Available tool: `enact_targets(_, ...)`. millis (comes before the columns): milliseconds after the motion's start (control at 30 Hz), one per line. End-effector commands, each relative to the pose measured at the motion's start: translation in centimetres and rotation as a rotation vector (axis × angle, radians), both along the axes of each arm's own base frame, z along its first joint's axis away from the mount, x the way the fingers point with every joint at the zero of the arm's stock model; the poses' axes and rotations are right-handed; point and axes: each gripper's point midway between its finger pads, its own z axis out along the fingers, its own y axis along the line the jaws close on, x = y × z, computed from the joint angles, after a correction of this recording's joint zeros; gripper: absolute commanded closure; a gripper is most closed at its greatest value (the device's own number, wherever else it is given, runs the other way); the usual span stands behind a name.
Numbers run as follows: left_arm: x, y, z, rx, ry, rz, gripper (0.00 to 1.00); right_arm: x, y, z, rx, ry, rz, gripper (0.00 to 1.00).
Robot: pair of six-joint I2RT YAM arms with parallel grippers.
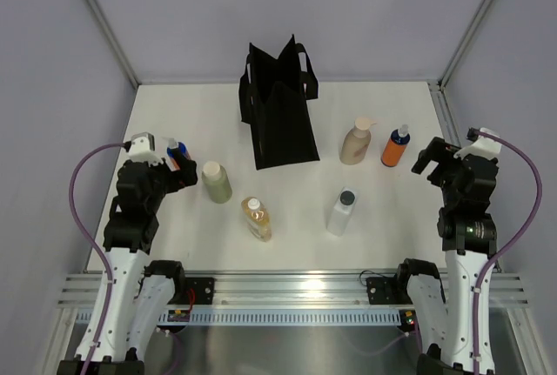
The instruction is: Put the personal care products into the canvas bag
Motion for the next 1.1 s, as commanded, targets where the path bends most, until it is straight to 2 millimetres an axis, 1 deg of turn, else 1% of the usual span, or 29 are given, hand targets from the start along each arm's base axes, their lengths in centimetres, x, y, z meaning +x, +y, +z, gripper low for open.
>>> enact_targets(0, 0.3, 1.7, 2.3, -0.009, -0.055, 0.114, 0.01, -0.2, 2.1, 2.0, -0.047, -0.078, 0.144, 0.01)
enact_targets(33, 0.3, 2.1, 2.3, -0.015, -0.048, 0.140, 0.01, -0.2, 3.1, 1.8, -0.076, -0.077, 0.219, 0.01)
enact_targets(67, 0.2, 3.0, 2.2, -0.009, -0.033, 0.195, 0.01, -0.3, 4.2, 1.4, -0.175, -0.058, 0.337, 0.01)
enact_targets(100, 0.2, 3.3, 2.2, -0.011, -0.028, 0.221, 0.01, -0.9, 6.9, 0.6, -0.171, -0.044, 0.516, 0.00)
enact_targets(133, 0.1, 3.5, 2.1, -0.029, -0.021, 0.244, 0.01, -1.2, 8.1, 0.1, -0.192, -0.024, 0.608, 0.01)
enact_targets(167, 0.0, 4.3, 2.1, -0.029, -0.002, 0.296, 0.01, -2.1, 9.7, -0.4, -0.205, -0.004, 0.737, 0.00)
enact_targets(200, -0.1, 4.6, 1.9, -0.087, 0.015, 0.360, 0.01, -2.0, 10.3, -1.2, -0.174, 0.034, 0.787, 0.01)
enact_targets(233, -0.9, 5.2, 1.1, -0.106, 0.069, 0.423, 0.01, -2.2, 10.7, -1.5, -0.216, 0.045, 0.850, 0.00)
enact_targets(267, -1.1, 6.2, 2.2, -0.119, 0.062, 0.496, 0.01, -2.8, 11.9, -1.6, -0.216, 0.036, 0.946, 0.00)
enact_targets(300, -0.7, 6.3, 1.6, -0.151, 0.110, 0.536, 0.01, -2.9, 12.1, -2.3, -0.205, 0.065, 0.972, 0.00)
enact_targets(333, -1.4, 6.5, 0.7, -0.148, 0.185, 0.571, 0.01, -2.6, 12.1, -2.3, -0.180, 0.064, 0.962, 0.01)
enact_targets(367, -1.3, 6.9, 0.6, -0.141, 0.216, 0.608, 0.01, -2.4, 12.4, -2.6, -0.171, 0.060, 0.980, 0.00)
enact_targets(400, -0.5, 7.0, 0.4, -0.132, 0.265, 0.634, 0.01, -2.3, 12.6, -2.8, -0.164, 0.056, 0.999, 0.00)
enact_targets(433, -0.8, 7.5, -0.3, -0.112, 0.312, 0.675, 0.01, -2.3, 12.7, -3.0, -0.160, 0.059, 1.012, 0.00)
enact_targets(500, 0.2, 7.6, -0.6, -0.093, 0.347, 0.683, 0.01, -2.6, 12.8, -3.0, -0.166, 0.068, 1.023, 0.00)
enact_targets(533, 1.6, 7.2, -1.3, -0.074, 0.365, 0.637, 0.01, -2.6, 12.6, -3.2, -0.171, 0.074, 1.016, 0.01)
enact_targets(600, 2.8, 6.7, -1.8, -0.071, 0.365, 0.600, 0.01, -2.6, 12.4, -3.2, -0.191, 0.066, 0.996, 0.01)
enact_targets(633, 3.8, 6.5, -2.4, -0.061, 0.375, 0.579, 0.01, -2.6, 12.3, -3.5, -0.196, 0.067, 0.993, 0.01)
enact_targets(700, 4.7, 6.0, -3.1, -0.050, 0.406, 0.538, 0.01, -2.7, 12.2, -3.3, -0.210, 0.059, 0.982, 0.00)
enact_targets(733, 5.7, 6.0, -3.3, -0.037, 0.436, 0.538, 0.01, -2.8, 12.2, -3.3, -0.214, 0.056, 0.983, 0.01)
enact_targets(800, 6.6, 6.1, -3.2, -0.011, 0.453, 0.525, 0.01, -2.9, 12.2, -3.3, -0.215, 0.053, 0.985, 0.00)
enact_targets(833, 7.6, 5.8, -2.6, -0.019, 0.434, 0.506, 0.01, -2.9, 12.3, -3.2, -0.216, 0.052, 0.987, 0.01)
enact_targets(867, 8.1, 5.7, -3.0, -0.012, 0.446, 0.497, 0.01, -2.9, 12.2, -3.2, -0.215, 0.054, 0.986, 0.01)
enact_targets(967, 9.3, 5.0, -2.9, -0.001, 0.455, 0.434, 0.01, -3.0, 12.2, -3.3, -0.219, 0.056, 0.988, 0.01)
enact_targets(1067, 9.6, 4.7, -3.5, 0.018, 0.472, 0.396, 0.01, -3.1, 12.2, -3.2, -0.225, 0.051, 0.987, 0.01)
